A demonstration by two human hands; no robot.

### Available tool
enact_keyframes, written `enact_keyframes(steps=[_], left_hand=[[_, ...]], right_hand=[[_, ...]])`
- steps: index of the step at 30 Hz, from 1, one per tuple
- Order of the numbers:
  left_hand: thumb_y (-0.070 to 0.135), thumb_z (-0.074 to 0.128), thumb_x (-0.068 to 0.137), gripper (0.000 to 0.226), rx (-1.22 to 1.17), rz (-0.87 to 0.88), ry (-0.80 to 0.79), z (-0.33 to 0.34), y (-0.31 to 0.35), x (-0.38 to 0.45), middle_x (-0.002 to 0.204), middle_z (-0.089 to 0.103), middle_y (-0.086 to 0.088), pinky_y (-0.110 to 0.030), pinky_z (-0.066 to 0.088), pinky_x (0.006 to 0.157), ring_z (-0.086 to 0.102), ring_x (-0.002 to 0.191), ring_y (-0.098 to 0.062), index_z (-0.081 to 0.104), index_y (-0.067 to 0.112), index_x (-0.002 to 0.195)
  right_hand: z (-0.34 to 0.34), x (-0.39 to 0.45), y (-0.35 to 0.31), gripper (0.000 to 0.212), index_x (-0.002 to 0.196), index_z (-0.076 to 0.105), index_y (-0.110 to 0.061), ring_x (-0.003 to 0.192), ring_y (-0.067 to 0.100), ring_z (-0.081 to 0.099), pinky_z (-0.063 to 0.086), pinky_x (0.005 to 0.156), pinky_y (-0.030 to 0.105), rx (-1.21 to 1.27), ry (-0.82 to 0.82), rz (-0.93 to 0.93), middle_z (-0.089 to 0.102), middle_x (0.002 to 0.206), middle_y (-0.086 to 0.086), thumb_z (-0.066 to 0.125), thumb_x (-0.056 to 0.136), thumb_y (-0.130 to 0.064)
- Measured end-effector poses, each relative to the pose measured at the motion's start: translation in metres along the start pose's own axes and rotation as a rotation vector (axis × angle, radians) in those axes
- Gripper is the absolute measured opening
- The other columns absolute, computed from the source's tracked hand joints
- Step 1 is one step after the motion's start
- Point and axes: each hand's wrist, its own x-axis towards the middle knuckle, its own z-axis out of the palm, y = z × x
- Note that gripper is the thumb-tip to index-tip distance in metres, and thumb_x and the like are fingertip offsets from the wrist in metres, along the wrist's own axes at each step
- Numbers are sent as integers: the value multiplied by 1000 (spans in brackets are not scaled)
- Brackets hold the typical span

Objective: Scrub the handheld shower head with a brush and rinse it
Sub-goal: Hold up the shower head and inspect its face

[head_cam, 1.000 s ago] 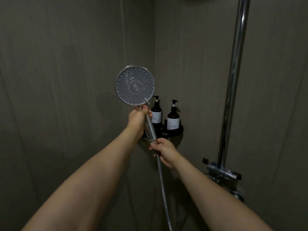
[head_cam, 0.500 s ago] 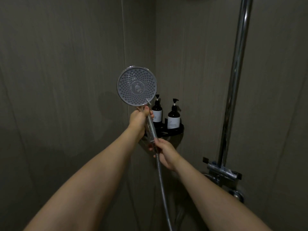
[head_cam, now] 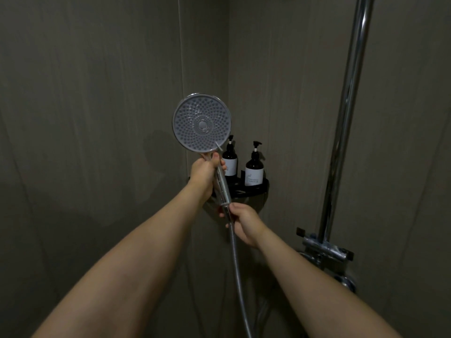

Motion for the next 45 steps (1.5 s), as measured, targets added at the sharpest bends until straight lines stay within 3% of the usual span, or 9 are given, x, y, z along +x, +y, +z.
enact_keyframes(steps=[5, 8, 11, 17, 23, 29, 34, 42, 45], left_hand=[[14, 44, 97, 19, -21, -8, 0, 1, 1, -1, 68, 52, -3, -21, 48, 60, 55, 49, -6, 51, 11, 80], [14, 44, 97, 20, 14, -6, -12, 2, 1, -1, 69, 52, -3, -21, 47, 60, 54, 58, -11, 52, 11, 78], [14, 44, 97, 22, 15, -1, -13, 1, 0, 0, 68, 53, -3, -21, 47, 60, 55, 52, -8, 51, 11, 77], [13, 45, 97, 20, -14, -16, 0, 0, 0, 1, 68, 53, -3, -22, 48, 61, 54, 54, -9, 52, 10, 78], [14, 44, 97, 19, 1, -14, -27, -2, 1, -1, 69, 52, -2, -22, 48, 63, 54, 56, -10, 53, 11, 80], [14, 44, 97, 19, -39, -24, -19, -2, 1, -1, 68, 51, -2, -20, 48, 61, 54, 49, -6, 52, 12, 80], [14, 44, 97, 19, -4, -8, -39, -2, 1, -5, 70, 51, -2, -22, 47, 66, 52, 63, -12, 52, 12, 80], [15, 44, 97, 19, -18, -31, -21, 1, 0, -7, 71, 52, -1, -19, 48, 60, 52, 63, -11, 52, 12, 80], [15, 44, 97, 20, -17, -33, -28, 2, -2, -8, 71, 53, -1, -19, 48, 62, 53, 63, -11, 52, 13, 79]], right_hand=[[0, -2, -1, 13, 90, 55, -18, 77, 7, 58, 44, 63, 20, -96, 9, -32, 59, 85, -1, 50, 91, -6], [2, -2, 1, 14, 97, 57, -16, 80, 12, 54, 39, 65, 23, 15, -5, -19, 60, 89, 1, 42, 96, -16], [2, -2, 0, 25, 94, 58, -14, 82, 14, 53, 38, 67, 26, 59, 13, -3, 62, 91, 4, 33, 99, -15], [3, -6, 0, 11, 94, 55, -14, 80, 9, 57, 44, 68, 21, -79, 29, -46, 59, 87, 0, 49, 92, -5], [4, -1, 4, 26, 96, 59, -13, 84, 14, 55, 38, 65, 26, 80, 34, 6, 62, 96, 5, 33, 99, -13], [3, -6, 1, 14, 96, 57, -10, 77, 8, 59, 47, 60, 16, -37, 16, -11, 61, 87, 2, 44, 94, -4], [3, -4, 5, 22, 102, 57, -12, 87, 15, 54, 41, 73, 26, 111, 17, -9, 61, 97, 6, 36, 99, -18], [1, -7, 3, 16, 89, 56, -15, 67, 3, 64, 47, 56, 18, -17, 49, -5, 60, 85, 2, 47, 93, -2], [1, -7, 4, 14, 95, 57, -14, 79, 10, 58, 44, 67, 21, 68, 32, -13, 60, 89, 2, 43, 96, -11]])
